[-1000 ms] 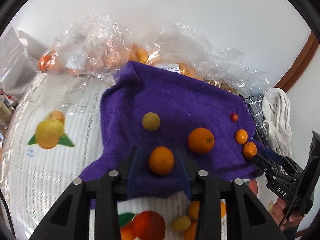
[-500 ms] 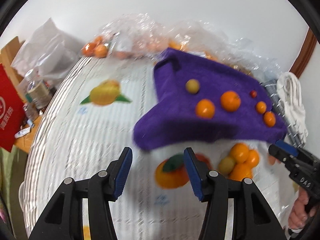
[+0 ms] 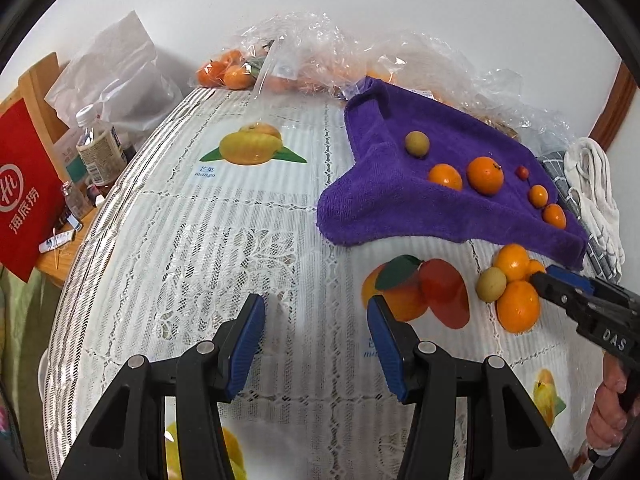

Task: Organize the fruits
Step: 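Withdraw both tools and grasp an orange with the right tool, then grasp a small yellow fruit with the left tool while the right lifts its orange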

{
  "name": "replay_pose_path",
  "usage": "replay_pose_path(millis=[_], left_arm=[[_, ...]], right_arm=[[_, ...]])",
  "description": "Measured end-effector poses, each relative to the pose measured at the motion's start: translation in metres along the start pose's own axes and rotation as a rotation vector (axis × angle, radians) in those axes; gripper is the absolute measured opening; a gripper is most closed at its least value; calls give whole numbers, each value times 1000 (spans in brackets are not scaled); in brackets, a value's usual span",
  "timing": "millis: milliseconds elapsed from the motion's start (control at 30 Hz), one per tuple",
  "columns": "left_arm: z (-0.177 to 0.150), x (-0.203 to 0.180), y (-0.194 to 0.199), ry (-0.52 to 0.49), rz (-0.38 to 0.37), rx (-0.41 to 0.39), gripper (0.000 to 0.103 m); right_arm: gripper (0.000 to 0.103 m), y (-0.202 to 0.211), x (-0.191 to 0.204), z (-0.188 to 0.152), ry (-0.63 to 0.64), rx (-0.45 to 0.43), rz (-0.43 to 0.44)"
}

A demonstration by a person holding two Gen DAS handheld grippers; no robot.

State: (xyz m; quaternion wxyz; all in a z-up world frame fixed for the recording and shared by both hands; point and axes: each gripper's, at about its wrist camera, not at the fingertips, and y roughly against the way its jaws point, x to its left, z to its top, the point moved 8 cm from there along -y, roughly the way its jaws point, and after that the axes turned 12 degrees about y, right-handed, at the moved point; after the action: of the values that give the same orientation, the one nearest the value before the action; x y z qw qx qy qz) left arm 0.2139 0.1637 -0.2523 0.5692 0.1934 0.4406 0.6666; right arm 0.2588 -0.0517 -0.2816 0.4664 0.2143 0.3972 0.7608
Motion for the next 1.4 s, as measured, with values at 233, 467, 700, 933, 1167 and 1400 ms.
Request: replay_pose_path(millis=[233,467,700,933,1167,1400], left_arm=[[-3,0,1,-32,-11,-19,51],[-3,0,0,-36,-36,-11,54],[-5,-1,1,-51,-21,-38,55],[-8,-2,2,-68,24,-44,55],[-7,-11,5,-61,-49,-5,57],[-8,-71,8,-129,-188,31,46]], right_arm=[[30,-5,3,1,-6,3,20],[30,23,-24,-4,3,-45,-105],[30,24,-54,-29,-35,-16,-151],[33,14,-57,-35,-21,-17,-186],[31,12,-66,-38,-50,-29,-151],[31,40,-84,-40,-77,-81,-150]])
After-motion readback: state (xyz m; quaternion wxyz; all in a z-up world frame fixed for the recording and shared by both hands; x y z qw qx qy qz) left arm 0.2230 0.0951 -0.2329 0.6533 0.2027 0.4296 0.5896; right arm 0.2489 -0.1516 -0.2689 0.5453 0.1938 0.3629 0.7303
